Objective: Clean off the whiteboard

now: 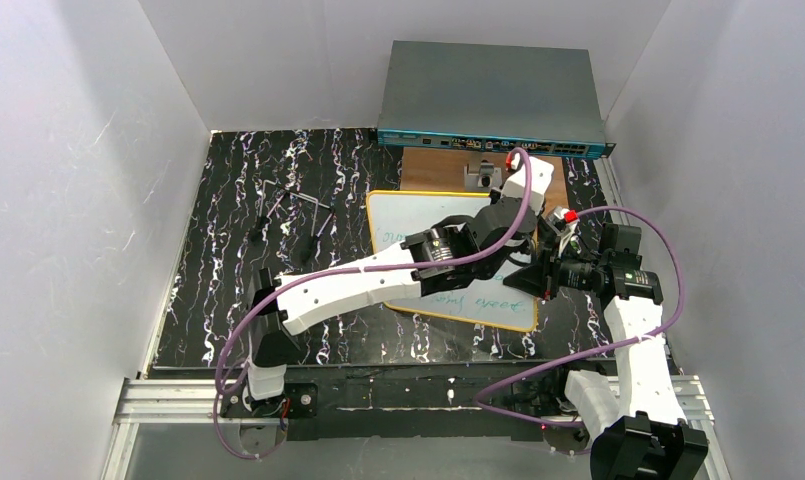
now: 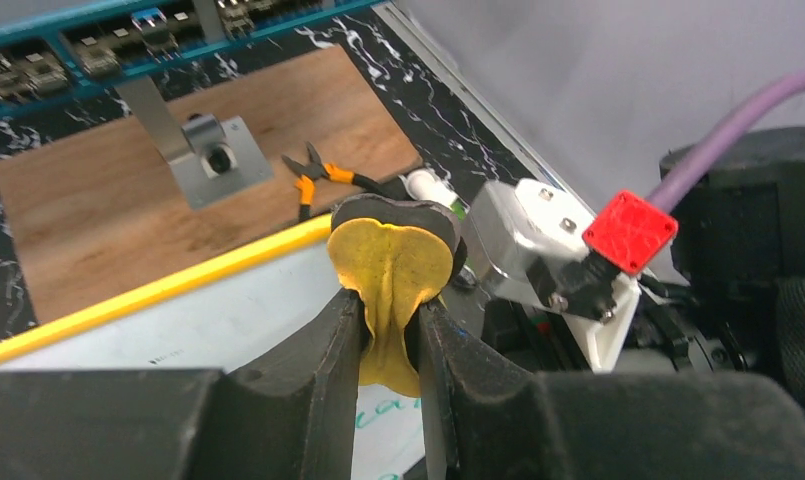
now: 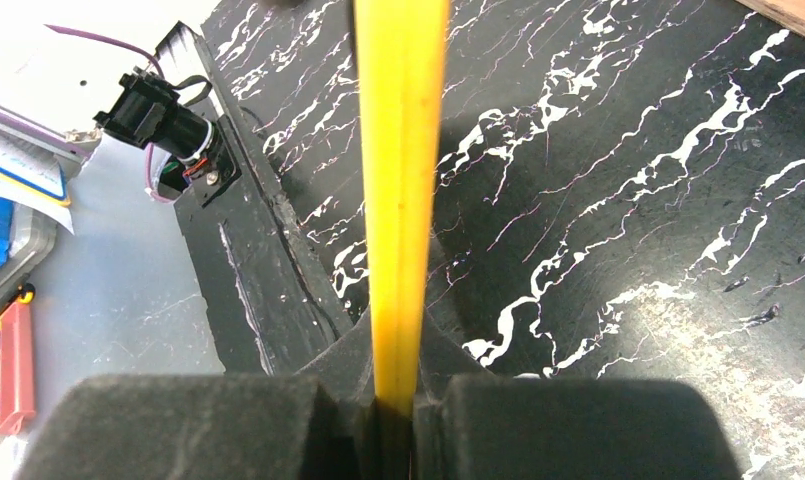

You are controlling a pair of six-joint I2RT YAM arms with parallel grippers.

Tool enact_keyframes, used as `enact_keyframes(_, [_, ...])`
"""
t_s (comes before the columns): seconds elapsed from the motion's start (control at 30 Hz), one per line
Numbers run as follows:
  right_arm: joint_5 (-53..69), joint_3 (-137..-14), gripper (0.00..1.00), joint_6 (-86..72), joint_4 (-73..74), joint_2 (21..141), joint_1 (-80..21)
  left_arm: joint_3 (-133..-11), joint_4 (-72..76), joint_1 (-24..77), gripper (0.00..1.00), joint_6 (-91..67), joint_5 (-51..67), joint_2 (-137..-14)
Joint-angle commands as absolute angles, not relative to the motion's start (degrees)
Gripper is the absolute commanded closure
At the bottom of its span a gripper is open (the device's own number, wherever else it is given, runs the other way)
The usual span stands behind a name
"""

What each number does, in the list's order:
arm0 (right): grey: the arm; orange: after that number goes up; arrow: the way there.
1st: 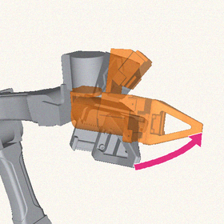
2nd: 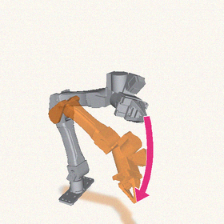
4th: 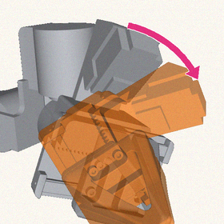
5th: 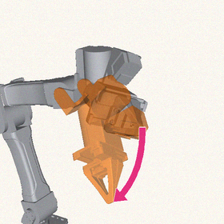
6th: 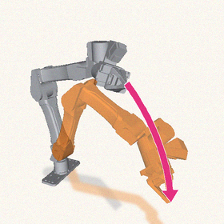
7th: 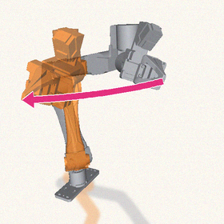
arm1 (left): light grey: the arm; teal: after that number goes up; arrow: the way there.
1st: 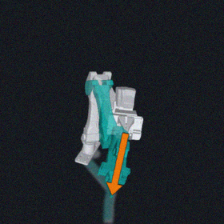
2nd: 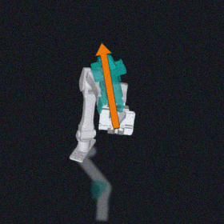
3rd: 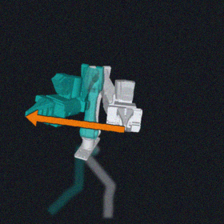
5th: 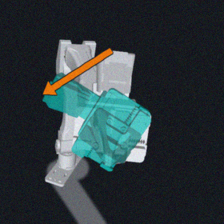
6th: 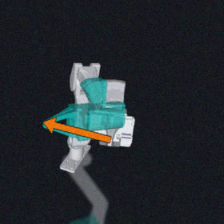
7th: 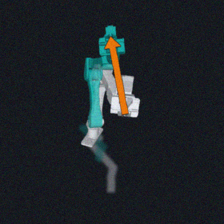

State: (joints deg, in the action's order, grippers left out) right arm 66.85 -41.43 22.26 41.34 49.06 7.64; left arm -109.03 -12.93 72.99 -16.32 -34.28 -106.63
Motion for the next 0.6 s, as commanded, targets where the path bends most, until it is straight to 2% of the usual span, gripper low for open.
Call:
enact_keyframes(0.0, [72.0,-42.6,0.99,26.9,38.5,47.3,6.7,-113.8,-12.7,71.4,1.00,-11.6,-42.1,-108.3])
enact_keyframes(0.37, [72.1,-42.7,0.99,27.0,38.6,47.3,6.6,-122.3,-17.6,71.4,1.00,-9.2,-43.0,-113.3])
enact_keyframes(0.57, [72.2,-42.7,0.99,26.9,38.7,47.5,6.6,-122.1,-20.8,71.5,1.00,-10.4,-42.6,-114.4])
